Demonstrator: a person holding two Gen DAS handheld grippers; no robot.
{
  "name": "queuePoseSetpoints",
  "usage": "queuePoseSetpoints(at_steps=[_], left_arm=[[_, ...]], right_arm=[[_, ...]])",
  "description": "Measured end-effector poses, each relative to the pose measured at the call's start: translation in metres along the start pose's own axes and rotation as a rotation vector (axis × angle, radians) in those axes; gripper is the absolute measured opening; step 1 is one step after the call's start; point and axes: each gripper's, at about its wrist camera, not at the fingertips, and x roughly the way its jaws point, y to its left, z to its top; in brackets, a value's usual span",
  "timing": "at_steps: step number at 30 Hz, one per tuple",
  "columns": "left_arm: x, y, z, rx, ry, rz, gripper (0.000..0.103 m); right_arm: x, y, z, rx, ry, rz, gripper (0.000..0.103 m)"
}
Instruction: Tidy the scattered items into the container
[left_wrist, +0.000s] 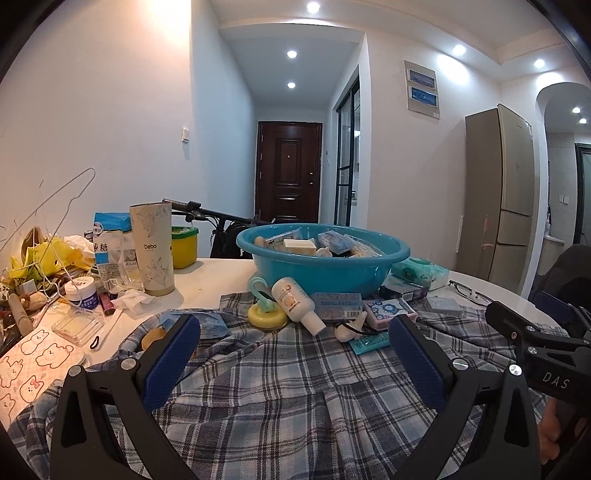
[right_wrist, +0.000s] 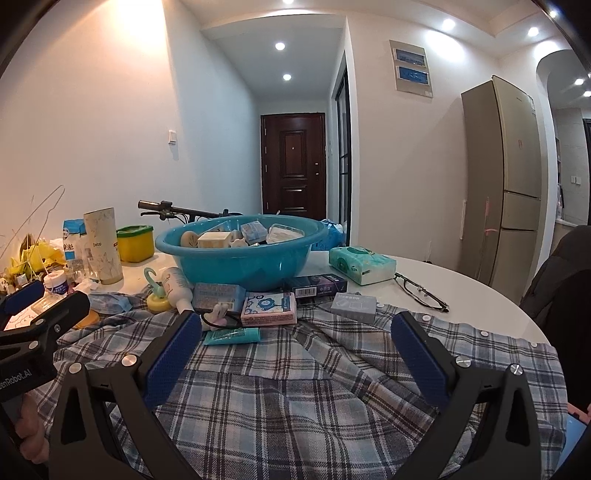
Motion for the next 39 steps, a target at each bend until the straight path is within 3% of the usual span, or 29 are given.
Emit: queuePoseSetpoints(at_steps=[39], left_arm=[[-0.0018,-0.0039,-0.0002,0.025,0.003,-0.02,0.103]], right_arm=[[-0.0007,-0.0014,-0.0002,0.017,0.006,-0.025,0.102]])
